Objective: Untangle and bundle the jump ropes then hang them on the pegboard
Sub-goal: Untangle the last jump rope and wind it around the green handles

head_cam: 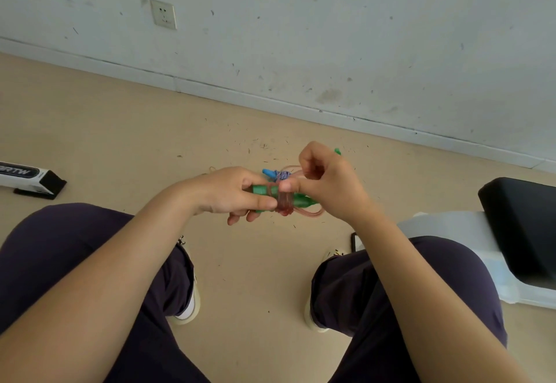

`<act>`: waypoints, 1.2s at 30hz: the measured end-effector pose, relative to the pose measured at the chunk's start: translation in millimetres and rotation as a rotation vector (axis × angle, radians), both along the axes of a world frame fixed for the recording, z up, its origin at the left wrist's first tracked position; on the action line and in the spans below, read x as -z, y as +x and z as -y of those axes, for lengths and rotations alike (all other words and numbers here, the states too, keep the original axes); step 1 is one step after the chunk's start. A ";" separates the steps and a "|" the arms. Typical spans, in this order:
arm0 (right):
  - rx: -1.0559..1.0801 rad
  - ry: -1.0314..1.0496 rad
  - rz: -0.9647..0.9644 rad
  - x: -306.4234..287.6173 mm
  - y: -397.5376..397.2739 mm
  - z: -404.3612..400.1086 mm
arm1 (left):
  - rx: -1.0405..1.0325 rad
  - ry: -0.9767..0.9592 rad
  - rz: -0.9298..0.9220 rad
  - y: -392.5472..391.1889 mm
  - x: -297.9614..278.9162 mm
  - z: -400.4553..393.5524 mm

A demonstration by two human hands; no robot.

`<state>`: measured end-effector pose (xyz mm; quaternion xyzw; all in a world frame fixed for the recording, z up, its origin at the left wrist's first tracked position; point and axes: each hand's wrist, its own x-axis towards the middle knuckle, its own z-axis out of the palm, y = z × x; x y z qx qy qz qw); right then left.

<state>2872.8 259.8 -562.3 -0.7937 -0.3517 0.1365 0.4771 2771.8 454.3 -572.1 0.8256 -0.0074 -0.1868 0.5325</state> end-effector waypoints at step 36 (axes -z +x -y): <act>0.095 -0.044 0.027 -6.7 -7.4 -7.1 | -0.730 -0.118 0.136 11.0 19.2 -3.2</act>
